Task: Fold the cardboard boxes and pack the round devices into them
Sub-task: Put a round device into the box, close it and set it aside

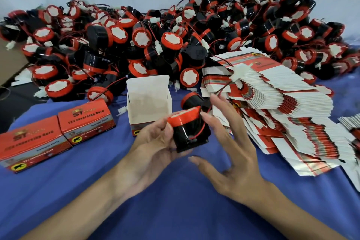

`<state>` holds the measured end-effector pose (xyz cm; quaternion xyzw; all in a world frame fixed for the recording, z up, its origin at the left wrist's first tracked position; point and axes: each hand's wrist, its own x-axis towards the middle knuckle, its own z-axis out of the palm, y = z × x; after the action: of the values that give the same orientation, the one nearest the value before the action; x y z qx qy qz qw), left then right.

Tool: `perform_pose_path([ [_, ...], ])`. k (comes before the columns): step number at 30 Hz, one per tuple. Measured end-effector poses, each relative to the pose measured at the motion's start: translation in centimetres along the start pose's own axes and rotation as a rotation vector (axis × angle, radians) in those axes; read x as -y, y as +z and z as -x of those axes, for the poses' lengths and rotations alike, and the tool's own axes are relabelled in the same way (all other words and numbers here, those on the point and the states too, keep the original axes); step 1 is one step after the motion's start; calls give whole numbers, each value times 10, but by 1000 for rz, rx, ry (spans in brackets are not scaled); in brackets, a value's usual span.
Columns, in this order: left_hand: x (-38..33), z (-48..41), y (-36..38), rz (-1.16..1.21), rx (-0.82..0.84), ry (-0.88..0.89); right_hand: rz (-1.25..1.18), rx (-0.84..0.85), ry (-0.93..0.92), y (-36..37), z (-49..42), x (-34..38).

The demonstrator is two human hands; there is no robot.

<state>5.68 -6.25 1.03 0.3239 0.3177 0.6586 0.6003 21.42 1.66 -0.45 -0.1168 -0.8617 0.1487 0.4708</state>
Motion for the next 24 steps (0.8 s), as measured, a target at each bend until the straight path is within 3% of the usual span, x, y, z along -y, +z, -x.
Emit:
perform_pose_path([
  [5, 3, 3, 5, 137, 42, -130, 263, 21, -97, 2, 1, -1],
  [9, 6, 2, 4, -130, -24, -112, 279, 49, -192, 5, 4, -1],
  [19, 7, -3, -6, -510, -207, 151, 39, 3, 100, -1, 4, 0],
  [24, 12, -1, -5, -515, -241, 182, -21, -104, 166, 2, -1, 3],
])
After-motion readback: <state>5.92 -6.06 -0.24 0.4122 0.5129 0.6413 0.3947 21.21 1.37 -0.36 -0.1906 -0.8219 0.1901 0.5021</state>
